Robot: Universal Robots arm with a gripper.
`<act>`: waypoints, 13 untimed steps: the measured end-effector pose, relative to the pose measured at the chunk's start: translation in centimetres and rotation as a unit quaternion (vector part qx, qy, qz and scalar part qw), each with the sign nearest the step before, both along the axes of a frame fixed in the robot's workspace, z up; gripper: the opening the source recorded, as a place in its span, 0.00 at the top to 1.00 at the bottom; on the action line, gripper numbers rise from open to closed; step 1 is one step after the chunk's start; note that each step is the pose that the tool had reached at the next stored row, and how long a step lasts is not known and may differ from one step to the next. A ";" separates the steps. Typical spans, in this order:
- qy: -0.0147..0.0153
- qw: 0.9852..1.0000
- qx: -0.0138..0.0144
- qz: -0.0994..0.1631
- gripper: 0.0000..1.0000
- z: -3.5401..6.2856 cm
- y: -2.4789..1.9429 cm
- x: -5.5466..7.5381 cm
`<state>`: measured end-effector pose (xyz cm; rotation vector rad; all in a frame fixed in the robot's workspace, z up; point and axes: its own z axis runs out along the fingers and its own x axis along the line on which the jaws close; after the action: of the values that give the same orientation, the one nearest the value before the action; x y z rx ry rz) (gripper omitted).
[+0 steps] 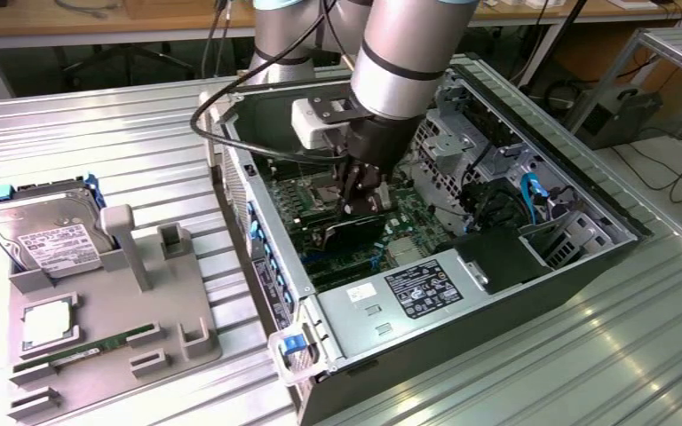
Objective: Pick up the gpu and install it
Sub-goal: 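Insert the gpu into the slot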
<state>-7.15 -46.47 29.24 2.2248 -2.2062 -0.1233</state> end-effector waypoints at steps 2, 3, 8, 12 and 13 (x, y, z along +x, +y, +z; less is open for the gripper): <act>-0.003 1.000 0.000 0.004 0.89 -2.01 1.06 -0.9; -0.003 1.000 0.000 0.007 0.89 -2.03 0.96 -0.9; -0.003 1.000 -0.001 0.010 0.89 -2.87 0.92 -1.2; -0.002 1.000 -0.003 0.011 0.89 -2.69 0.96 -1.2; -0.003 1.000 -0.002 0.011 0.89 -2.63 0.95 -1.2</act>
<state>-8.39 -45.52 26.61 2.2487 -2.1830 -0.1134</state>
